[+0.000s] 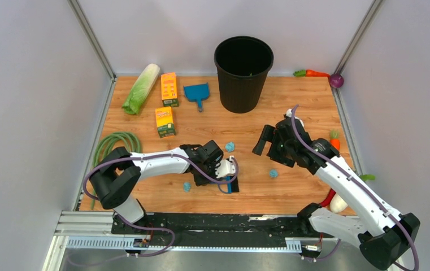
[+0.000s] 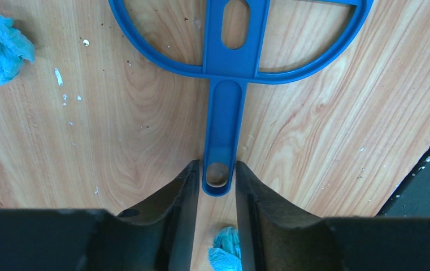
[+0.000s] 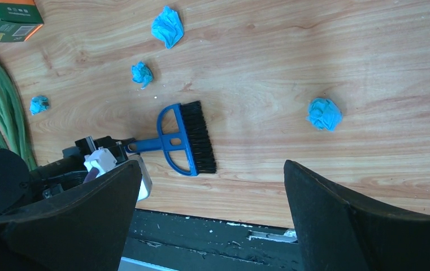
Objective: Sweep away the paper scraps from the table
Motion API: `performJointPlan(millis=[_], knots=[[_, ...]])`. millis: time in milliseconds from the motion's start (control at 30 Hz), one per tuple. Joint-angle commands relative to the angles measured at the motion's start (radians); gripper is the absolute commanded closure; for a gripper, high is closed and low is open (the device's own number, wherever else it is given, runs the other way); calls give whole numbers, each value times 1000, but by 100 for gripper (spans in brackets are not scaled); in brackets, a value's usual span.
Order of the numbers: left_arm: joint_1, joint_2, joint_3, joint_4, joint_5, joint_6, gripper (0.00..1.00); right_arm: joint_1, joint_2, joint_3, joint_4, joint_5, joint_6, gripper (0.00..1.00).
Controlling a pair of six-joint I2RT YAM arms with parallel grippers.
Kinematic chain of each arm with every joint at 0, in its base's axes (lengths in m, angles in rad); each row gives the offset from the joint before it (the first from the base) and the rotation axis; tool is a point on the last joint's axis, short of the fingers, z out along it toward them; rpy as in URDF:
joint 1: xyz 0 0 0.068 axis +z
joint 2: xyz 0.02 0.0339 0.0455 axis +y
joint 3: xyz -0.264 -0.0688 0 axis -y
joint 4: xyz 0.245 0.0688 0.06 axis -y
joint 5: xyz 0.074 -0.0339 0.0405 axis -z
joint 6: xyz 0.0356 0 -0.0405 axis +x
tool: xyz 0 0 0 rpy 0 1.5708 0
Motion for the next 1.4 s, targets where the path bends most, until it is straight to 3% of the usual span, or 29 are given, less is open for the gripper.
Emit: performJointPlan(millis=[0,167,400,533,700,1033,1200,1367], knots=[[-7,-6,39,-28,19,13,65,3,11,30,-14,1,6,0],[-7,-40,78,-88,25,-33,82,4,31,46,-14,-5,-5,0],[-7,-135,191,-232,4,-96,82,3,87,123,-7,-20,-131,0],[-7,-204,227,-280,-19,-150,87,3,97,105,61,-202,-136,0],[-6,-291,224,-282,-10,-188,87,17,54,-6,320,-477,-103,2],[-6,-354,279,-301,33,-214,86,89,173,28,348,-540,-148,6],[-6,-370,309,-312,42,-221,86,107,198,23,371,-565,-148,22],[-6,-394,314,-326,38,-222,86,110,206,42,378,-566,-149,50]])
